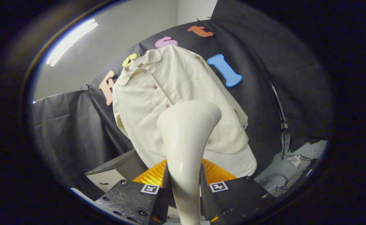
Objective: Iron the clothes twice with a garment steamer, once on the left side and once on the right side.
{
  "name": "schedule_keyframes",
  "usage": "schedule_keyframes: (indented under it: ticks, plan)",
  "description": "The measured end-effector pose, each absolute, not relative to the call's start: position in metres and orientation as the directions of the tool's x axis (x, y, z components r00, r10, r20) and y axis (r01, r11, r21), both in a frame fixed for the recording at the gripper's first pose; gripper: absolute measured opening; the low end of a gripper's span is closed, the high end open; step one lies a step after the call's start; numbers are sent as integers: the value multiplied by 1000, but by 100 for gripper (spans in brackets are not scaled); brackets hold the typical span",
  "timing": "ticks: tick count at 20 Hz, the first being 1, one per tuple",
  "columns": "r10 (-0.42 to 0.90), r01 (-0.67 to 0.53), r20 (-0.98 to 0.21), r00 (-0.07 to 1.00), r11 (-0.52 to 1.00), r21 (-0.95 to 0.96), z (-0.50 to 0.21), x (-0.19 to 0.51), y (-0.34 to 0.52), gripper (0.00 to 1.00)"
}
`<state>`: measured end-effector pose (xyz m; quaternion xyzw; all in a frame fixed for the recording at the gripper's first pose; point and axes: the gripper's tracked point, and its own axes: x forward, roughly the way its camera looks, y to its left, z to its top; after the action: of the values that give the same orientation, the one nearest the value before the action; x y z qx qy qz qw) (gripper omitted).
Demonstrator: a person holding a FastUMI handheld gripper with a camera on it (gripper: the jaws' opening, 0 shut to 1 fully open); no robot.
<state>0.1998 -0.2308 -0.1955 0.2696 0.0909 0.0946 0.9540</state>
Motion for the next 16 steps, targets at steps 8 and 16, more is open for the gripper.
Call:
schedule_keyframes:
  ticks: [8,16]
  plan:
    - [151,-136,-3,989,902,409,-84,163,-179,44]
    - [177,-188,63,982,946,263,-31,125,-84,43]
